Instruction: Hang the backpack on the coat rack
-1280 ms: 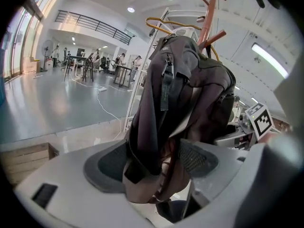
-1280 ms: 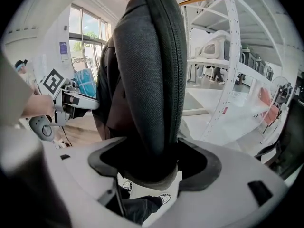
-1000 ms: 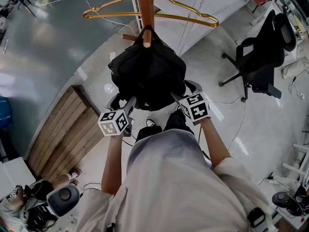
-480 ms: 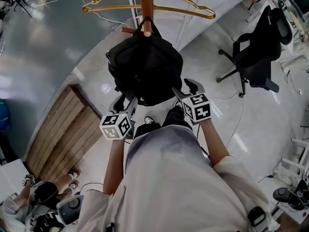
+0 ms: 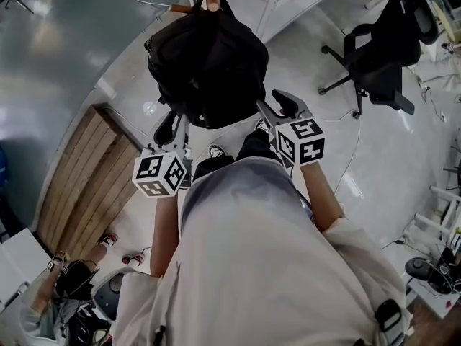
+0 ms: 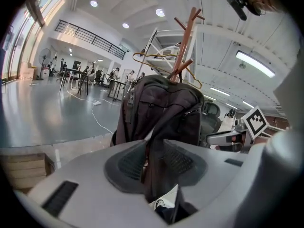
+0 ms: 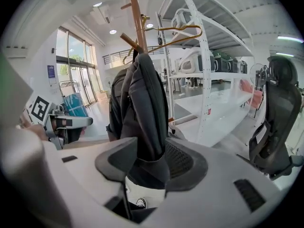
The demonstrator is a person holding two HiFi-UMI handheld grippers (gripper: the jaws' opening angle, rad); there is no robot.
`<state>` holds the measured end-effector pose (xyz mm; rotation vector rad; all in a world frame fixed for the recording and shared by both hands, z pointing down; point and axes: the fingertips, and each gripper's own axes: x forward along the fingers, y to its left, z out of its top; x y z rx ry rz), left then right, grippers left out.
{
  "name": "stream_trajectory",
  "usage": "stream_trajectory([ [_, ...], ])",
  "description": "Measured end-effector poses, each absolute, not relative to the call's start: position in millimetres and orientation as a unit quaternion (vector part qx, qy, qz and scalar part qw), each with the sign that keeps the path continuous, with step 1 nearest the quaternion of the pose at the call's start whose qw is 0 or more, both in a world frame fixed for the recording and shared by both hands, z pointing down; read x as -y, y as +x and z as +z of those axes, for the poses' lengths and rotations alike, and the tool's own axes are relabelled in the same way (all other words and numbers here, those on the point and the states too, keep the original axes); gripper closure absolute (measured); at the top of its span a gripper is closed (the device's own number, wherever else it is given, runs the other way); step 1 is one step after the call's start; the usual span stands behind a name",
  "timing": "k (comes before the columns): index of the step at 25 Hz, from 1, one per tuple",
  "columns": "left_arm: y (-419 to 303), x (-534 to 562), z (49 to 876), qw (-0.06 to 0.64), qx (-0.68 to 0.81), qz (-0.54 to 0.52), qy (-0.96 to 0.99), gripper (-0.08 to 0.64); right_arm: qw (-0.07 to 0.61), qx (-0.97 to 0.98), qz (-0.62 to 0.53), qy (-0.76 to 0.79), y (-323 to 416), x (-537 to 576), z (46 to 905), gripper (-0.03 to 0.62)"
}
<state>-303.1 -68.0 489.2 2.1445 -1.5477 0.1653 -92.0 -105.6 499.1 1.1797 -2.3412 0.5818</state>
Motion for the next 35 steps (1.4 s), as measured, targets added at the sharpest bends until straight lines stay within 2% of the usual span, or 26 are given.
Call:
stream_trajectory([
  [11, -296, 61, 455, 0.205, 0.564, 0.048, 0.799, 0.477, 0.193, 0.856, 0.192, 0.44, -88, 88, 462, 0.43],
  [25, -305, 60, 429, 0.197, 0.572, 0.026, 0.796, 0.539, 0.165, 0.864, 0.167, 0.446, -97, 80, 427, 0.543],
  [35, -310, 66, 425, 0.187, 0.582, 0.045, 0.79, 0.549, 0.149, 0.857, 0.173, 0.462, -99, 83, 421, 0.583],
])
